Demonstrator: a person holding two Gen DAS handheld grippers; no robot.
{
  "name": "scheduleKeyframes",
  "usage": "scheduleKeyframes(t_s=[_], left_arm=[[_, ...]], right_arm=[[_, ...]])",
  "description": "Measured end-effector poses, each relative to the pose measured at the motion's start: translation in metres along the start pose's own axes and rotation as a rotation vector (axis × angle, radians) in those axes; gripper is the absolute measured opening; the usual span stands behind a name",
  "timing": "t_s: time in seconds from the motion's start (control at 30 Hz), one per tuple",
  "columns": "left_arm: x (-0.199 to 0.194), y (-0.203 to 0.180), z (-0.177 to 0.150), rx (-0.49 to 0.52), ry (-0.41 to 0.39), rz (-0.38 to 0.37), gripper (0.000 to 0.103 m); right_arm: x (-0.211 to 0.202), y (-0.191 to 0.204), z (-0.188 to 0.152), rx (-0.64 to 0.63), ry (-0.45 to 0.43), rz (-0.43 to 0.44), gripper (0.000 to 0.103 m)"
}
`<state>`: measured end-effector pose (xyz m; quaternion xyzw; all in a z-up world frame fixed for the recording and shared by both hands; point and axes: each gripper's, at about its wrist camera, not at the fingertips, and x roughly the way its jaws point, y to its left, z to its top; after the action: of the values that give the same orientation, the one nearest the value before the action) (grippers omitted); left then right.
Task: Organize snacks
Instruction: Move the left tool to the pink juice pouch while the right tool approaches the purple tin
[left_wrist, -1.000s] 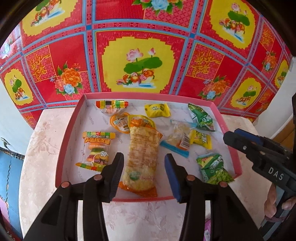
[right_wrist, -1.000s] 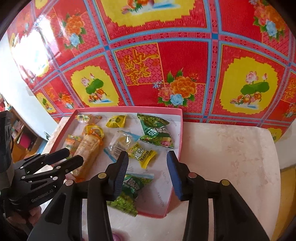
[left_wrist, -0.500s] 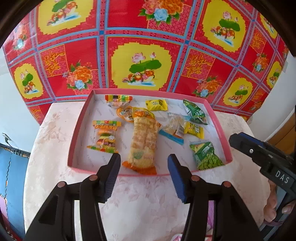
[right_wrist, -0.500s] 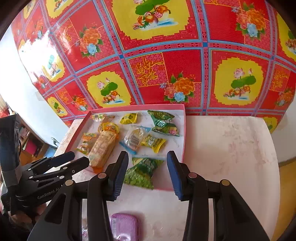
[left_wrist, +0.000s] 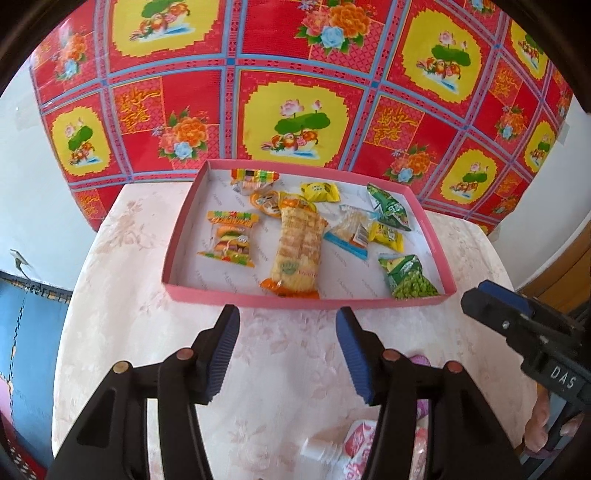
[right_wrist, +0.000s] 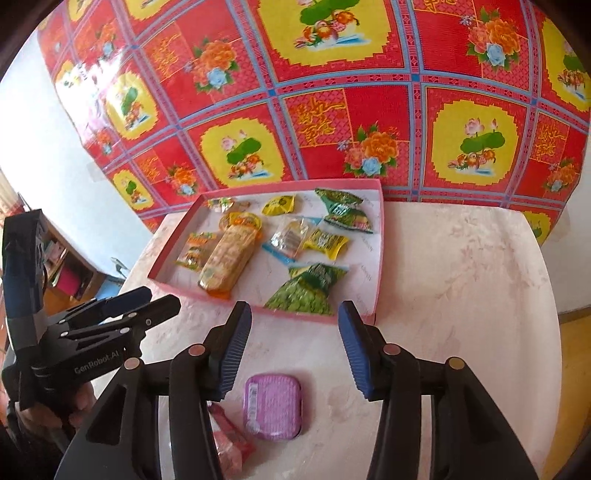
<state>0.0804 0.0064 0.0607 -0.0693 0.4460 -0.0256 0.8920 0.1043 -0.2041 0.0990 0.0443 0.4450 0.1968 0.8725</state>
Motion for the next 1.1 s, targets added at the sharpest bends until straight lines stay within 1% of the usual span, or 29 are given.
scheduleKeyframes(t_s=[0.2,0.37,0.5,0.6,0.7,0.9,1.1], left_arm=[[-0.009,0.001,-0.011,-0.011,0.011,0.001,0.058],[-0.013,0.001,-0.023,-0.018,0.033,-0.008,0.058],[-0.016,-0.002,-0.033,-0.019,0.053,-0.024,0.058],[-0.019,-0.006,-0.041,-0.014,0.067,-0.04,0.061],[-0.022,-0.013,-0.048,-0.005,0.083,-0.059,0.061],[-0.03,-0.029,-0.059,0.019,0.125,-0.123,0.068],[-0.03,-0.042,-0.064,0.047,0.144,-0.147,0.076]], right_arm=[[-0.007,0.006,-0.012,0.0,0.017,0.001,0.05],[-0.013,0.01,-0.024,-0.004,0.029,-0.016,0.05],[-0.015,0.01,-0.033,0.006,0.043,-0.025,0.05],[-0.016,0.009,-0.04,0.013,0.055,-0.028,0.05],[-0.017,0.008,-0.047,0.013,0.068,-0.038,0.05],[-0.019,0.004,-0.056,0.025,0.083,-0.043,0.05],[-0.023,-0.002,-0.062,0.039,0.093,-0.053,0.05]])
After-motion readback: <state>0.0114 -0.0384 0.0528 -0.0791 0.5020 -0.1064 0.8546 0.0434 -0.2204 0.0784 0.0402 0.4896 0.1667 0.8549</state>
